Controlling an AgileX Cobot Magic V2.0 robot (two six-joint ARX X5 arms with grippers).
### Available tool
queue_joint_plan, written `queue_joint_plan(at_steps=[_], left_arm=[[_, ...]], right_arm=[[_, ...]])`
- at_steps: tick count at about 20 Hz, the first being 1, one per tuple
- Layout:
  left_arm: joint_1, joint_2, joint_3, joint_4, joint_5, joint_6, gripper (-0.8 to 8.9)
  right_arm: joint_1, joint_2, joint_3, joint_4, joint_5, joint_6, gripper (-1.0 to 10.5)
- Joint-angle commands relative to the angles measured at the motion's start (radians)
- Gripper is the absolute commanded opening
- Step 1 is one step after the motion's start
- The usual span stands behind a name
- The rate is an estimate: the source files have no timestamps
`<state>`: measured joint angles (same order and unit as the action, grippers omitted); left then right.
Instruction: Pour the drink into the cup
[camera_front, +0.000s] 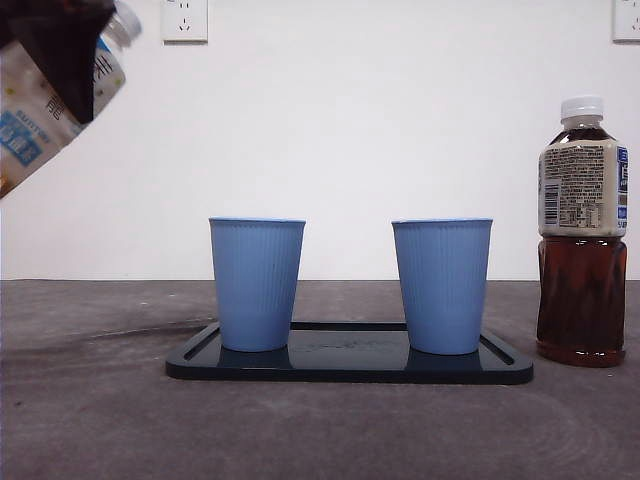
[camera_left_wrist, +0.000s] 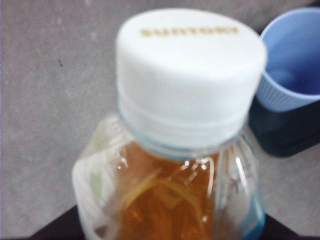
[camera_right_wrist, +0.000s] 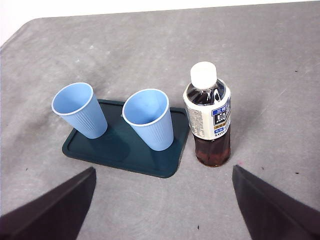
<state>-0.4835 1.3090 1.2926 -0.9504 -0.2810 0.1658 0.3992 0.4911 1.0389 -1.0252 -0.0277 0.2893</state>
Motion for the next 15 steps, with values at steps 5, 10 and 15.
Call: queue_joint_plan(at_steps=[5, 10, 15], left_arm=[[-0.140, 0.202, 0.138, -0.093, -0.294, 0.116, 1.30], [-0.232, 0.336, 0.141, -0.102, -0.581, 0.153, 1.30], [-0.265, 0.414, 0.141, -0.096, -0.679, 0.161, 1.30]], right_arm=[[0.005, 0.002, 0.017, 0.011, -0.002, 0.010, 4.3], [0.005, 0.002, 0.017, 0.009, -0.002, 0.006, 4.3], [0.005, 0.002, 0.016, -0.009, -0.002, 0.006, 4.3]])
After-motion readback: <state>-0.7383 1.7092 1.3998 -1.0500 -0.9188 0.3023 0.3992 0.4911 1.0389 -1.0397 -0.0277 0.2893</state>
